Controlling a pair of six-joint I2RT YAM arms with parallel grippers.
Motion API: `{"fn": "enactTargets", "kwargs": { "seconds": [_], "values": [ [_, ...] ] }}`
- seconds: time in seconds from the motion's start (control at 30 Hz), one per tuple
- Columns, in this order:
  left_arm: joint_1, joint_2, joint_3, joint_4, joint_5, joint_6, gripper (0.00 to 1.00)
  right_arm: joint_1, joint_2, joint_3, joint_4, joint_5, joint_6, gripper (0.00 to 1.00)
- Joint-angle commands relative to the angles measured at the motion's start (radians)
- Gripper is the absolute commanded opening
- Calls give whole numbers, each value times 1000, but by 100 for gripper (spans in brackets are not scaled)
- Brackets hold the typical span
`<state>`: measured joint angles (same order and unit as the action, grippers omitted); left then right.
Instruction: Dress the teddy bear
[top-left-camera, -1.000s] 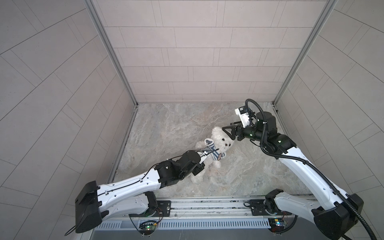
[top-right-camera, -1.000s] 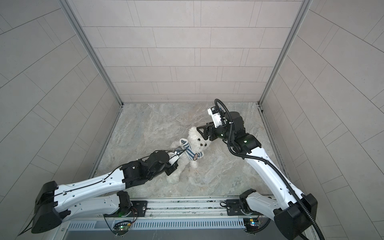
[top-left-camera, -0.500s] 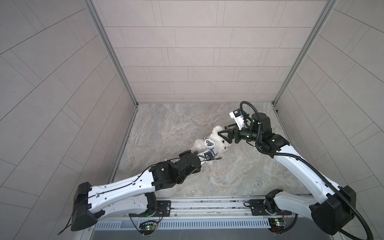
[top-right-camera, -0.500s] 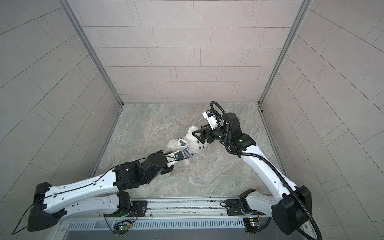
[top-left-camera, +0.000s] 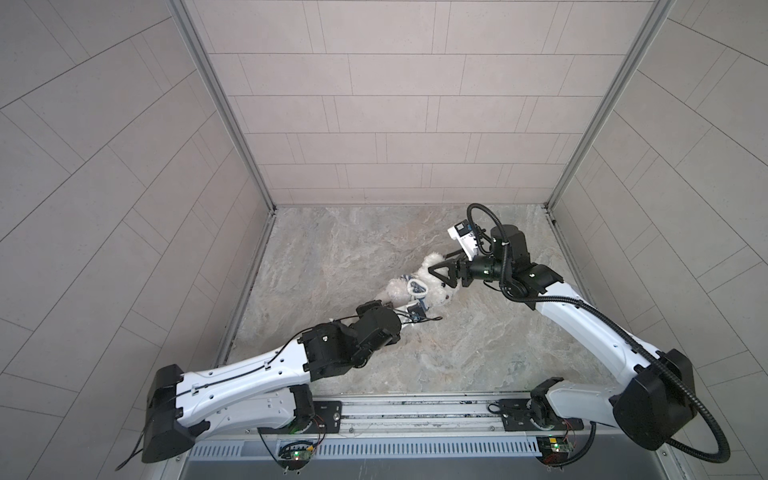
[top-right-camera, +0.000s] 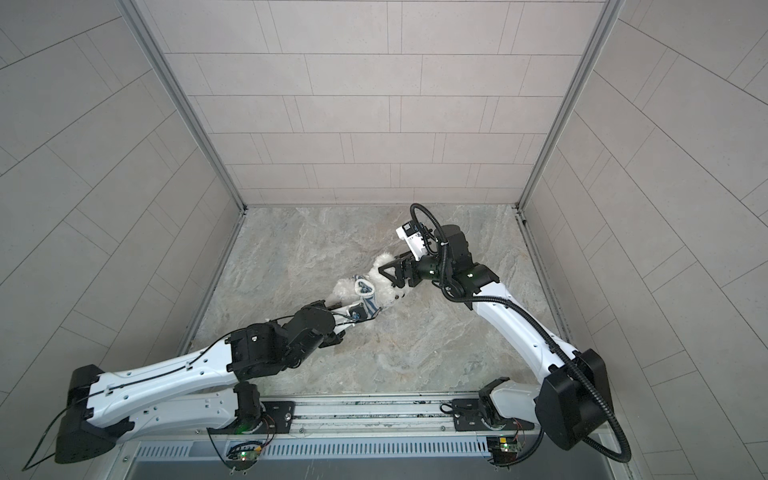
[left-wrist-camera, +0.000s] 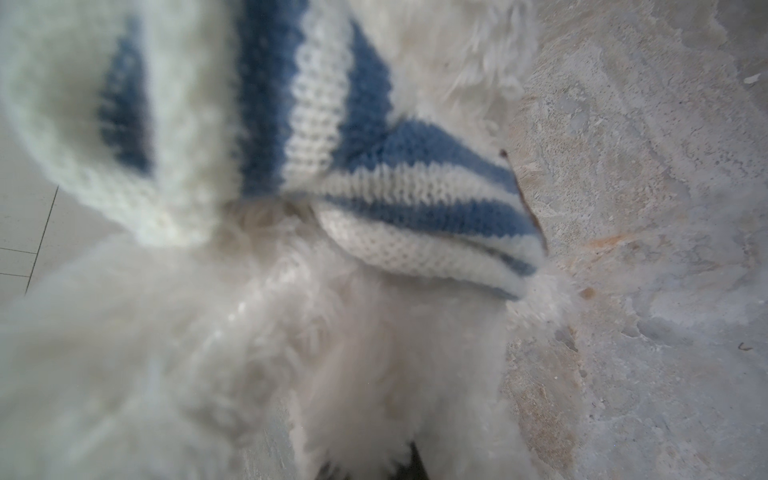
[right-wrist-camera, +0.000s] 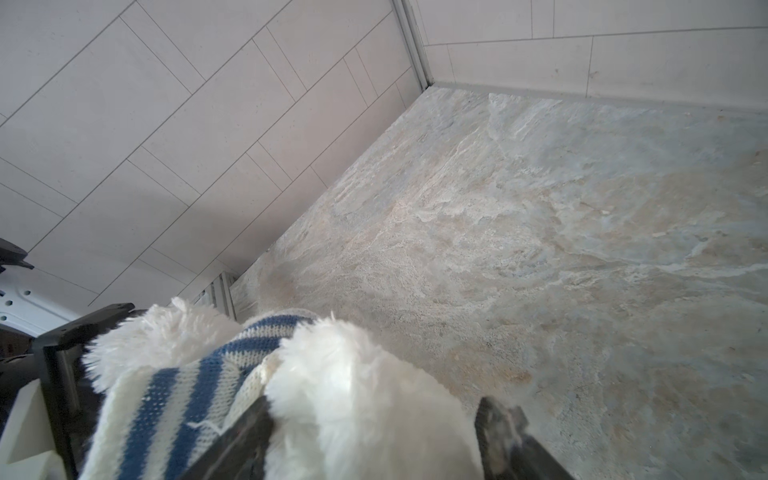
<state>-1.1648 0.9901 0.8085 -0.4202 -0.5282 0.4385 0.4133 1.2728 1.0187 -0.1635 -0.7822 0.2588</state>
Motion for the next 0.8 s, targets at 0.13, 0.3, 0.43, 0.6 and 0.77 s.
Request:
{"fn": "enactTargets", "kwargs": {
  "seconds": [0.13,0.3,0.43,0.6,0.77],
  "values": [
    [1,11,10,39,-53,-35,0,27,6,33,-85,0,-102,51],
    [7,31,9,45,-55,-77,0,30,-52,-11,-25,5,-89,24],
    [10,32,4,46,-64,-99,0,33,-90,-49,11,6,-73,19],
    [11,32,12,31,-67,-117,4,38,-108,-80,26,-15,-56,7],
    [204,55,140,-133,244,-378,60,39,-199,-175,141,94,-5,0]
  ]
}}
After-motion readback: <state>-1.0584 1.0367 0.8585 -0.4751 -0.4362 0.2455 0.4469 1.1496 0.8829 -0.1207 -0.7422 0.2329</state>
